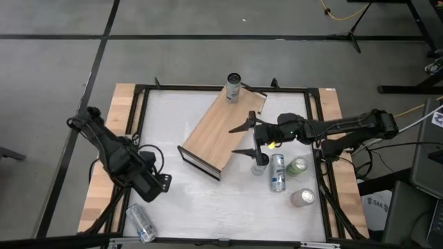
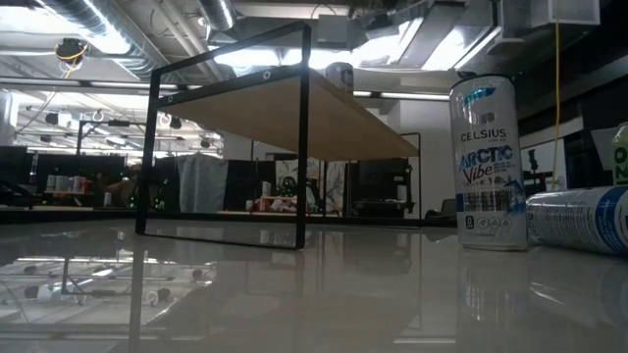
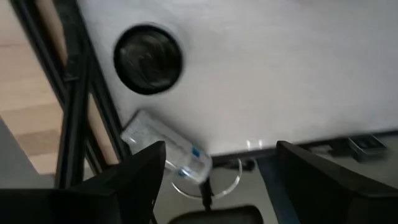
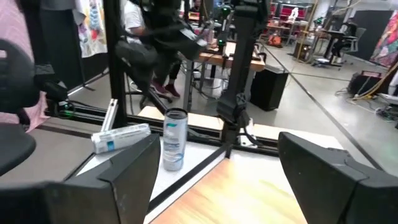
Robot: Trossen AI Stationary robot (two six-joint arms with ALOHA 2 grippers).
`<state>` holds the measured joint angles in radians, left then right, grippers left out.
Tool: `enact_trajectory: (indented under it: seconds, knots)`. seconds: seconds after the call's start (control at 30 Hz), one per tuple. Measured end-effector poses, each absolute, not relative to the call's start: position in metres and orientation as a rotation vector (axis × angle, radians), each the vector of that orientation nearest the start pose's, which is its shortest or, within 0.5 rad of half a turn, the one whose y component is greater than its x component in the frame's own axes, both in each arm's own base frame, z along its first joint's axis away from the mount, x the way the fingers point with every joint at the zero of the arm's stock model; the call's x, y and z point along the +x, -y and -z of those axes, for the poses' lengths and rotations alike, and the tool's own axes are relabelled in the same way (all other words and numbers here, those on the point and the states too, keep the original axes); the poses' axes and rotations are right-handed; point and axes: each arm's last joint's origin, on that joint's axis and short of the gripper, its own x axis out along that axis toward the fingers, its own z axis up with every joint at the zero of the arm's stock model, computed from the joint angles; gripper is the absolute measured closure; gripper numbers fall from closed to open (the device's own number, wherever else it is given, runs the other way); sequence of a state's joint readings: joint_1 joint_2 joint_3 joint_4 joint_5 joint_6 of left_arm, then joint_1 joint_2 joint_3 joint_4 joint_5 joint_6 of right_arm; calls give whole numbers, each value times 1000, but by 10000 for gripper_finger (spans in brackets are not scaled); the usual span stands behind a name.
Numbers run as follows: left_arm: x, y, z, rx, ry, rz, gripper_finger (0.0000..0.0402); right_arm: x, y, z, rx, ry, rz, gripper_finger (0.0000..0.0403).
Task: Place canned beverage on shelf
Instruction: Put the white soda can on the shelf
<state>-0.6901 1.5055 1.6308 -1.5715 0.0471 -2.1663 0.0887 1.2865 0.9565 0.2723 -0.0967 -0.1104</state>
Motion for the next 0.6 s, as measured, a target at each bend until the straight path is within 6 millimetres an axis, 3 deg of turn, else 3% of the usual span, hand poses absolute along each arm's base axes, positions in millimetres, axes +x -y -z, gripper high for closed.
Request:
enact_trajectory:
  seconds: [0.27, 0.6]
  knots:
    - [189, 160, -328, -1146, -1306, -1152, 105, 292, -32, -326, -110, -70, -203, 88]
    - [185, 157, -307, -1086, -1343, -1230, 105, 291, -32, -323, -110, -101, -203, 88]
